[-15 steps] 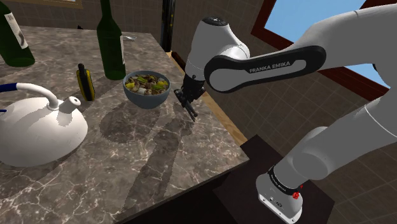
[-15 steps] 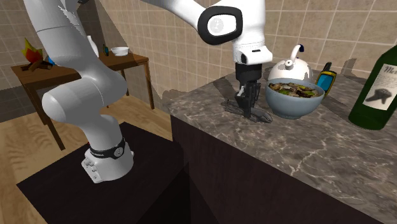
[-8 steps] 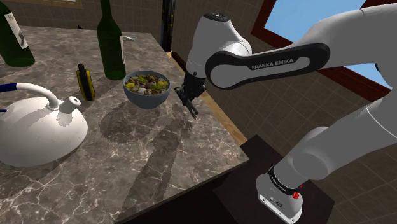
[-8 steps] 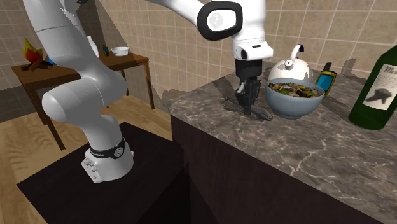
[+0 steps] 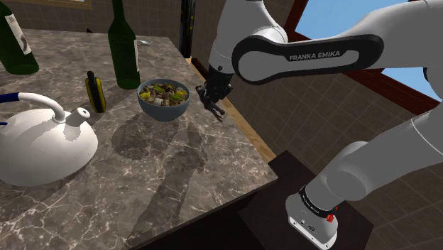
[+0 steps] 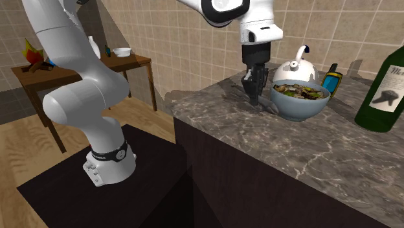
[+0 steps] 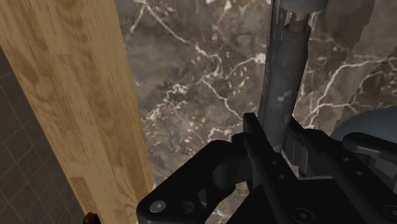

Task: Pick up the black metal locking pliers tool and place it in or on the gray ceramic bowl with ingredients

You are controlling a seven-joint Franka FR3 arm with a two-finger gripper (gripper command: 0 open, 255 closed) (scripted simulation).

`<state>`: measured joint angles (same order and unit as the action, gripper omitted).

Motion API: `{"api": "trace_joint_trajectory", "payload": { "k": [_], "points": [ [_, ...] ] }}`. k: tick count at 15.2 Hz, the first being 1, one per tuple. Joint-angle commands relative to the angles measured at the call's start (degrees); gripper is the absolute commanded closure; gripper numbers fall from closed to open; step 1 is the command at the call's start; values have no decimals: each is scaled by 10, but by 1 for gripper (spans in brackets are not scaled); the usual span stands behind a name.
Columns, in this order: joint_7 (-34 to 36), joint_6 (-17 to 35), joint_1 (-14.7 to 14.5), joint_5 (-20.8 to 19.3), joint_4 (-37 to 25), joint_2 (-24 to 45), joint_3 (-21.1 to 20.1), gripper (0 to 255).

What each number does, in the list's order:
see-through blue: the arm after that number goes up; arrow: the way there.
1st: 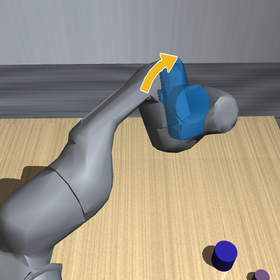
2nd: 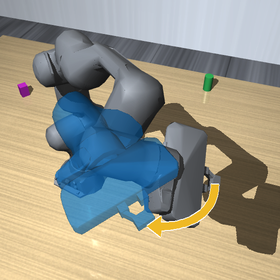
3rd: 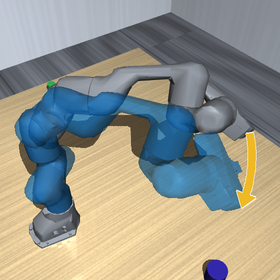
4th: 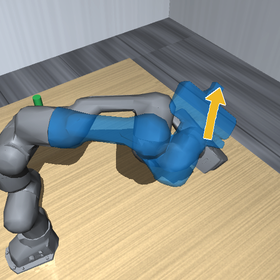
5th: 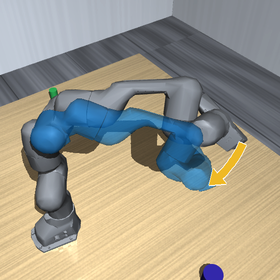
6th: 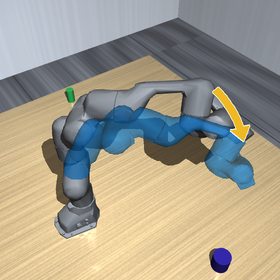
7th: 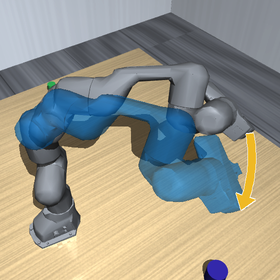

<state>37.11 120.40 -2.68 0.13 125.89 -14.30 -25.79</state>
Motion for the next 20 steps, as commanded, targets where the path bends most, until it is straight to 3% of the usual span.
{"api": "trace_joint_trajectory", "payload": {
  "k": [1, 20],
  "points": [
    [-3, -15, 0, 2, -10, -5, 2, 255],
    [-16, -161, 3, 4, -150, -12, 12, 255]
  ]
}}
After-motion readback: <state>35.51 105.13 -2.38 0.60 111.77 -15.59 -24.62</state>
